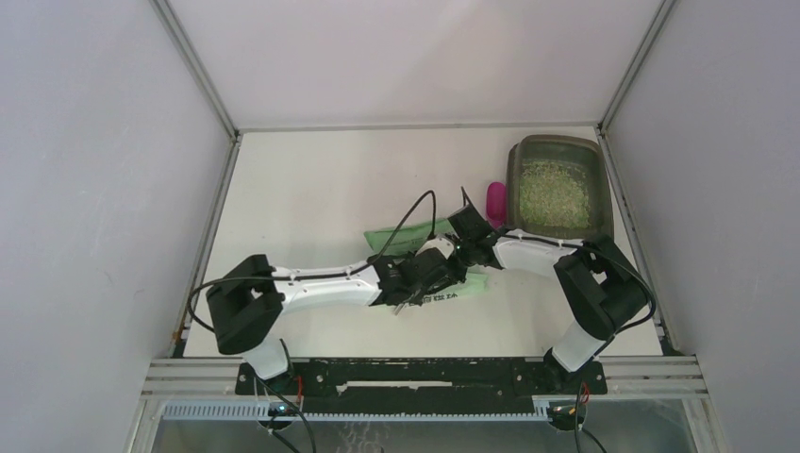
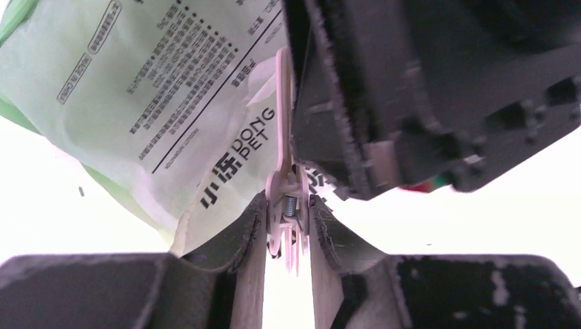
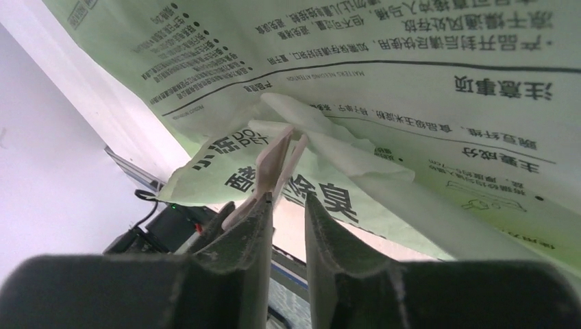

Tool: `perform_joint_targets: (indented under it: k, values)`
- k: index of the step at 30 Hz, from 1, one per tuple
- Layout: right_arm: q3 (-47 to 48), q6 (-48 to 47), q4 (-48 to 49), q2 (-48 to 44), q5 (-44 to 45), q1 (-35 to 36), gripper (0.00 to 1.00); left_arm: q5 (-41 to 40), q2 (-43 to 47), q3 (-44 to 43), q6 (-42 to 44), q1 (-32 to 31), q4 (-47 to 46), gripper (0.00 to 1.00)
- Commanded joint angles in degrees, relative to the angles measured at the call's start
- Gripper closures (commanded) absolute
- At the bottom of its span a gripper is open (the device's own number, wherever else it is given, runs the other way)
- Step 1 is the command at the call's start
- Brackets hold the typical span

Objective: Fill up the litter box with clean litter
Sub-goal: Adjust the cat litter bag at the center of the board.

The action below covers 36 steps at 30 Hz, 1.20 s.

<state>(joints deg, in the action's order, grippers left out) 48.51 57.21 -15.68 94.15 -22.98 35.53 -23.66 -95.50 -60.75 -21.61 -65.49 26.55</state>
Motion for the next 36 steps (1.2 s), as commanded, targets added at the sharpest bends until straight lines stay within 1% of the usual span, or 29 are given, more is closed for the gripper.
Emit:
perform_joint_targets:
  k: [1,6,8,14,21,24,25,27,29,31,33,36]
  values:
    - [1.6,-3.3,-2.1,-2.7,0.4,-1.6,0.67,1.3,6.1,4.3,-0.8,2.5,-3.1,1.00]
    - [1.3,-7.8,-6.4,-8.5,1.3,-4.4,0.61,3.5,7.8,7.9,-0.8,4.6,-5.9,1.00]
    - [0.9,-8.9,-7.0,-11.5,1.2,-4.9,0.60,3.8,8.1,8.7,-1.1,5.2,-6.8,1.00]
    - [-0.4,-13.6,-12.0,-17.7,3.0,-3.7,0.61,5.6,8.5,11.2,-1.7,6.8,-9.1,1.00]
    - [-9.5,-17.7,-13.1,-26.7,5.7,-1.5,0.65,11.4,10.4,14.7,-2.2,9.8,-12.6,1.00]
    - [-11.7,-18.4,-15.4,-29.4,8.7,-0.9,0.65,14.0,10.7,16.0,-2.3,11.5,-13.6,1.00]
    - [-12.3,-18.5,-15.8,-30.3,9.6,-0.8,0.61,14.7,10.9,16.5,-2.3,12.2,-14.1,1.00]
    - [-13.4,-18.2,-16.7,-31.8,11.6,-0.9,0.51,15.9,11.1,17.4,-2.4,13.1,-15.0,1.00]
    - [-15.3,-17.5,-15.8,-33.4,12.8,-1.1,0.39,16.5,11.1,18.1,-2.4,13.8,-15.4,1.00]
    - [-17.6,-16.3,-13.6,-34.9,13.1,-1.6,0.31,17.1,11.0,18.7,-2.4,14.2,-15.8,1.00]
    - [-19.7,-15.2,-11.3,-35.7,13.9,-2.0,0.27,17.6,10.8,19.2,-2.4,14.5,-16.3,1.00]
    - [-22.6,-13.5,-7.6,-35.1,15.0,-2.9,0.26,18.1,10.4,20.1,-2.6,15.0,-17.2,1.00]
